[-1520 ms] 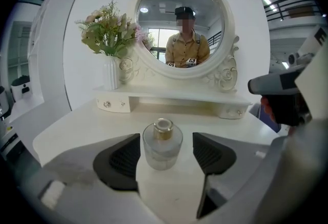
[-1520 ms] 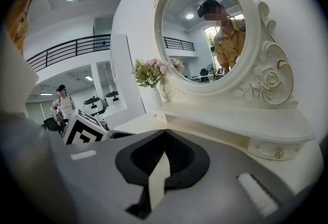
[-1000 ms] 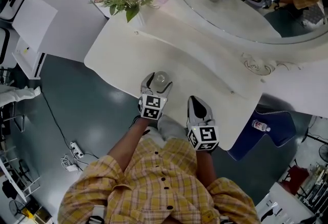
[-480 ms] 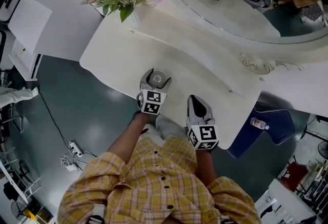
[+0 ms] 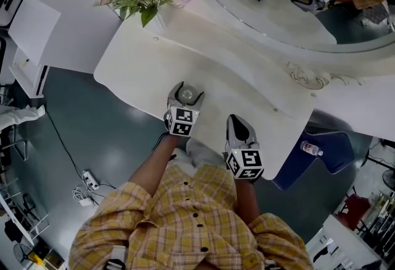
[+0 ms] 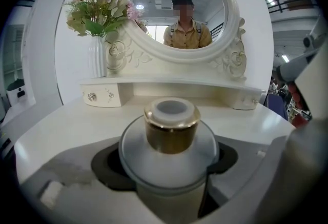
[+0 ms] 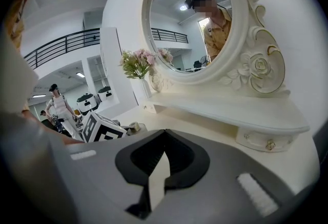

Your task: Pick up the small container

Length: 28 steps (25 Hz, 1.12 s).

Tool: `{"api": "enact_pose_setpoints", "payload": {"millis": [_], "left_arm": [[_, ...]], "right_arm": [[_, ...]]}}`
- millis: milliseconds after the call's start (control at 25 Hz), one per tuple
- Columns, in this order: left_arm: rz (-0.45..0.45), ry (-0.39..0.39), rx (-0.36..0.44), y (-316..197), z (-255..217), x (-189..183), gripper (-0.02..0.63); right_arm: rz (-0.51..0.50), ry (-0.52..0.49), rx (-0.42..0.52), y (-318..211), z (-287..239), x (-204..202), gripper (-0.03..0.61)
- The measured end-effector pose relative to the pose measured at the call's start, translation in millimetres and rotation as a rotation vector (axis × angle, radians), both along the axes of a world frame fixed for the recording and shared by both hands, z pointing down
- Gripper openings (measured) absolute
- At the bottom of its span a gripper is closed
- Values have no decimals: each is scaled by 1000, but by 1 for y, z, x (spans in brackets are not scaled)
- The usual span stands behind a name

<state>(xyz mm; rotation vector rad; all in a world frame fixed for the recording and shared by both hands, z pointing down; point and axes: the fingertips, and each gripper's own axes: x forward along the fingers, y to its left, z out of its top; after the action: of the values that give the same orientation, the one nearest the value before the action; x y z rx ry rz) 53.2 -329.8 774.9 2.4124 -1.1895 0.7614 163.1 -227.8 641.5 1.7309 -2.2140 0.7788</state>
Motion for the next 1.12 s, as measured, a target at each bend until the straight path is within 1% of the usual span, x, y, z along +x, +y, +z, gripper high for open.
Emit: {"api": "enact_pose_setpoints", "payload": {"millis": [280,480,680,760,840,960,1120], "left_arm": [[-8,-7,25,-2,-1,-2,345],[-10,-13,9,-1,0,-2,345],[-11,-1,12,-1,-3,-2,347],[-17,-2,-1,2,-4,-4,347],[-19,-4,-3,2,-10,-5,347],[-11,0,31,-1,-27,-4,347],[-16,14,43,0,-40,-4,347]], "right_arm": [[2,-1,1,3,0,0,0],[4,8,4,6,0,4,0],[5,8,13,7,-3,5,0],[7,7,16,8,-4,6,0],[7,7,18,8,-5,6,0],[6,8,24,10,-8,4,0],[6,12,43,10,-16,2,0]]}}
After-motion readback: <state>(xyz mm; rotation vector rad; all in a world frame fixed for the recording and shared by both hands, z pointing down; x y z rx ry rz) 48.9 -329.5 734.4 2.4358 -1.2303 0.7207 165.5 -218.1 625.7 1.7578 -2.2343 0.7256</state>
